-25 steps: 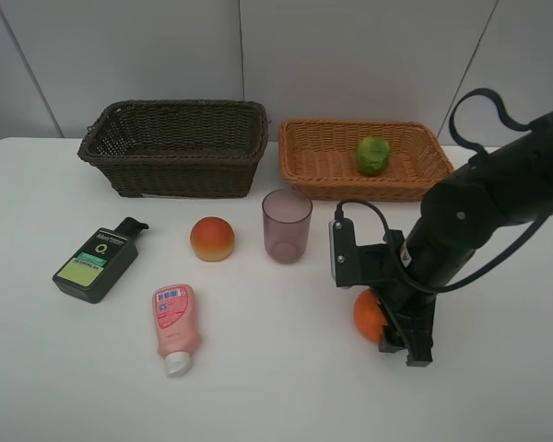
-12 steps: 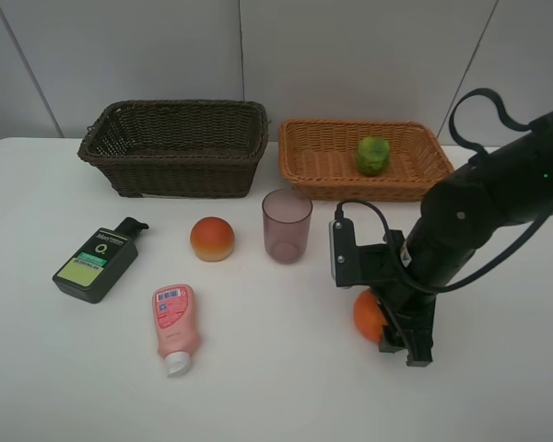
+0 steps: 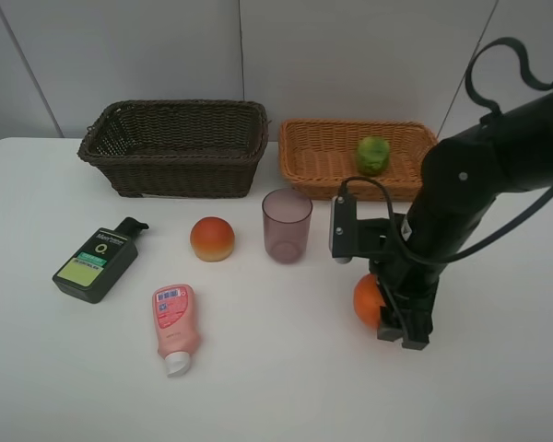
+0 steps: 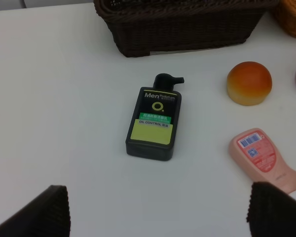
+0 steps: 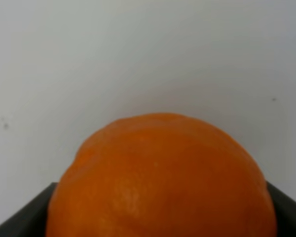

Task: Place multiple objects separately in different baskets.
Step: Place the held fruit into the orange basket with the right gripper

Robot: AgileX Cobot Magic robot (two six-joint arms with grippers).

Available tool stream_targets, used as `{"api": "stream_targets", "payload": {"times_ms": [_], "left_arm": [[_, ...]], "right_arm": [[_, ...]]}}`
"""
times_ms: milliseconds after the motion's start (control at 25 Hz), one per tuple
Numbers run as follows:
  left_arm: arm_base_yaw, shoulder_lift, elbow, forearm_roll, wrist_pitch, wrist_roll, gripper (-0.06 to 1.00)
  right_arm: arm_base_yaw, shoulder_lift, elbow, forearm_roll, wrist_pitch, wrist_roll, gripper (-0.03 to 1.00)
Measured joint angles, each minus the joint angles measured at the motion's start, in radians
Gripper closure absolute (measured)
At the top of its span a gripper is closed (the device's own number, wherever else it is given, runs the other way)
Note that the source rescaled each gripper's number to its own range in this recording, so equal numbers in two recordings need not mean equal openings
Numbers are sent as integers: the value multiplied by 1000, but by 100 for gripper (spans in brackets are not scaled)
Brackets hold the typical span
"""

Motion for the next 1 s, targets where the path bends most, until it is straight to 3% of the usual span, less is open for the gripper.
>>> {"api": "stream_targets", "payload": {"times_ms": [160, 440, 560, 800, 1000], "left_arm": [[0, 0, 0, 0, 0, 0, 1], [0, 0, 0, 0, 0, 0, 1], [0, 0, 0, 0, 0, 0, 1], [0, 0, 0, 0, 0, 0, 1], [0, 0, 0, 0, 0, 0, 1]], "right_arm": [[-1, -1, -125, 10, 97, 182, 69], [-44, 36, -402, -23, 241, 684, 69], [-59, 91, -538, -51, 322, 833, 69], [-89, 246, -818, -58, 396, 1035, 69], [-109, 396, -1040, -84, 398, 1121, 69]]}}
